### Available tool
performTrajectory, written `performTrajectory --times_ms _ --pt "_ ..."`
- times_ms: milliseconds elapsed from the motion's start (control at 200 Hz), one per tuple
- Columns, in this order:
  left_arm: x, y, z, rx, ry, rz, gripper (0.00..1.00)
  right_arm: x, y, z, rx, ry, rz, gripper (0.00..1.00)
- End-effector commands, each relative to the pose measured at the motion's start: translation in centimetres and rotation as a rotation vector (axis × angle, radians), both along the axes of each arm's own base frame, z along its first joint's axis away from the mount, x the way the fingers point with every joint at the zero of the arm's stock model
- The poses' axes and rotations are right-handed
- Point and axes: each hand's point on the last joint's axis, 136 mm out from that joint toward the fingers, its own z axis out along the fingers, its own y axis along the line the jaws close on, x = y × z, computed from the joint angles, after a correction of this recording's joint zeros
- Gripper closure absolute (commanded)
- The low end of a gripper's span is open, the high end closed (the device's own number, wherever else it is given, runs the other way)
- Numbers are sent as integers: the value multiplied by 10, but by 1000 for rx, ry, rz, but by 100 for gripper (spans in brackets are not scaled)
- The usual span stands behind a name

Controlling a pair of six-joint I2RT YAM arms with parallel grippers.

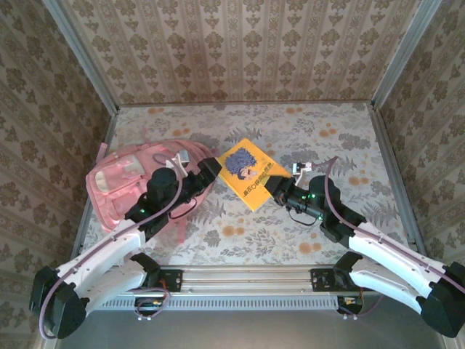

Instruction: Pack books, pencil case, and school supplies into a backpack

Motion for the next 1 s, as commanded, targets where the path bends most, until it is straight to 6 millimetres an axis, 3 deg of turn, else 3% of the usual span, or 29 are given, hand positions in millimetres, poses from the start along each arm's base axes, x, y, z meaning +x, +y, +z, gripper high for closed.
performTrajectory --times_ms 0,265,580,610,670,700,755,815,995 --pt "-8 -7 1 -63 14 -57 7 -6 2 52 136 -143 34 100" --pt "5 -18 1 -116 9 -38 25 -5 10 52 205 -129 58 100" --pt "19 -22 20 -200 -48 3 82 -8 11 39 197 -99 76 100" --pt "20 -21 21 -213 -50 11 88 -8 11 37 192 -96 72 91" --pt "20 -20 22 -243 -52 33 100 -8 7 36 189 -102 57 57" --pt "20 -19 23 -255 -52 49 100 -9 5 35 184 -103 48 43" --pt "19 -16 24 -267 -55 82 100 -10 2 35 179 -112 29 29" --pt "18 -11 20 -264 -49 131 100 -11 0 37 183 -126 12 23" --pt "17 1 18 -277 -32 224 100 -14 3 47 234 -185 -13 20"
